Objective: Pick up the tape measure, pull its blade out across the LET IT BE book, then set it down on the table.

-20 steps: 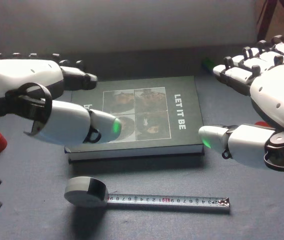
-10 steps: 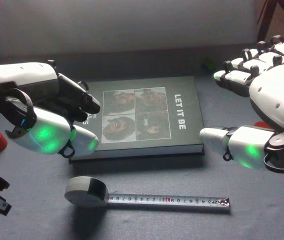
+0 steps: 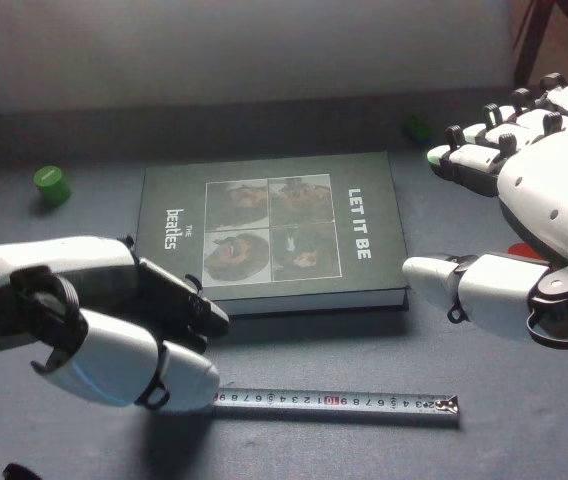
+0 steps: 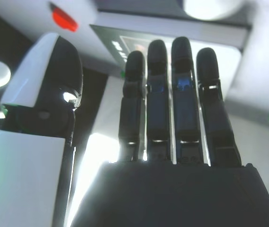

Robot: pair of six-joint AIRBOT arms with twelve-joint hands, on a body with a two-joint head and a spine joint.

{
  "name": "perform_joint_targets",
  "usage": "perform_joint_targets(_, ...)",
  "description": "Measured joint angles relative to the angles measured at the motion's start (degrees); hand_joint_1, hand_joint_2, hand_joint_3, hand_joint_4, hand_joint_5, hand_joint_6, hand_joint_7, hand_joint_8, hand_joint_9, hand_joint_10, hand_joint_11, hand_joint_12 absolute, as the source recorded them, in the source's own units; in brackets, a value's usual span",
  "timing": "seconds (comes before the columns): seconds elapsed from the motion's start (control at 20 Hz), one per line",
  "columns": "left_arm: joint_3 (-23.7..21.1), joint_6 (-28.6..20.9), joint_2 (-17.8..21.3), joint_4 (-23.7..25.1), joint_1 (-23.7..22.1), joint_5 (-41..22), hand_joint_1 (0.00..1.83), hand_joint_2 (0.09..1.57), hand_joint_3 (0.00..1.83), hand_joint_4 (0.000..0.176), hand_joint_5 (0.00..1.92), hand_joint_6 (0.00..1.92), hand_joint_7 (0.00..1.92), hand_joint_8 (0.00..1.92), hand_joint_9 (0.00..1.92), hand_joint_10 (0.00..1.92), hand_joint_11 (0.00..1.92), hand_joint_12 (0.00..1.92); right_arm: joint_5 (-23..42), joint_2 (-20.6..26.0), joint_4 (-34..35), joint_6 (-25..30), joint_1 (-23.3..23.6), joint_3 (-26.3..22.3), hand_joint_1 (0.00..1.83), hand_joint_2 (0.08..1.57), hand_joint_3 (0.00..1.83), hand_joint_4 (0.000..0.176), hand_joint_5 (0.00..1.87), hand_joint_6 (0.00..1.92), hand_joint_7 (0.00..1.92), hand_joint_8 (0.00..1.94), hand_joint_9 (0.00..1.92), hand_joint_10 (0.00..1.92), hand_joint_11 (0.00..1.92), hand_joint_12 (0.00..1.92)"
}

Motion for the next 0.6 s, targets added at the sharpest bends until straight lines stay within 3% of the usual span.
perform_joint_targets(0.15, 2.08, 6.64, -0.13, 0.92, 0.59, 4.70, 0.81, 1.15, 0.00, 0.000, 0.47, 0.00, 0.54, 0.00, 0.53, 0.00, 0.14, 0.88, -0.09, 0.00, -0.02, -0.02, 0.00, 0.00, 0.11, 1.18, 0.01, 0.050, 0.31, 0.00, 0.27, 0.00, 0.22, 0.01, 0.00, 0.83)
perform_joint_targets(0.4, 4.59, 6.36, -1.36, 5.27, 2.91, 8.96, 0.83, 1.13, 0.00, 0.000, 0.49, 0.01, 0.58, 0.01, 0.55, 0.01, 0.15, 0.88, -0.09, 0.00, 0.00, -0.02, 0.00, 0.00, 0.11, 1.18, 0.00, 0.049, 0.31, 0.00, 0.29, 0.01, 0.22, 0.01, 0.00, 0.84)
perform_joint_targets(0.45, 4.83, 4.57, -1.40, 5.81, 3.63, 9.31, 0.85, 1.13, 0.00, 0.000, 0.49, 0.01, 0.58, 0.01, 0.56, 0.01, 0.15, 0.88, -0.09, 0.00, 0.00, -0.02, 0.00, 0.00, 0.11, 1.18, 0.00, 0.049, 0.31, 0.00, 0.30, 0.01, 0.23, 0.01, 0.00, 0.84)
perform_joint_targets(0.6, 5.35, -10.88, -1.81, 19.21, 4.76, 9.35, 0.87, 1.12, 0.00, 0.000, 0.49, 0.00, 0.58, 0.01, 0.56, 0.01, 0.15, 0.88, -0.13, 0.00, -0.02, -0.02, -0.02, 0.00, 0.11, 1.19, 0.01, 0.049, 0.33, 0.01, 0.30, 0.01, 0.24, 0.01, 0.00, 0.84)
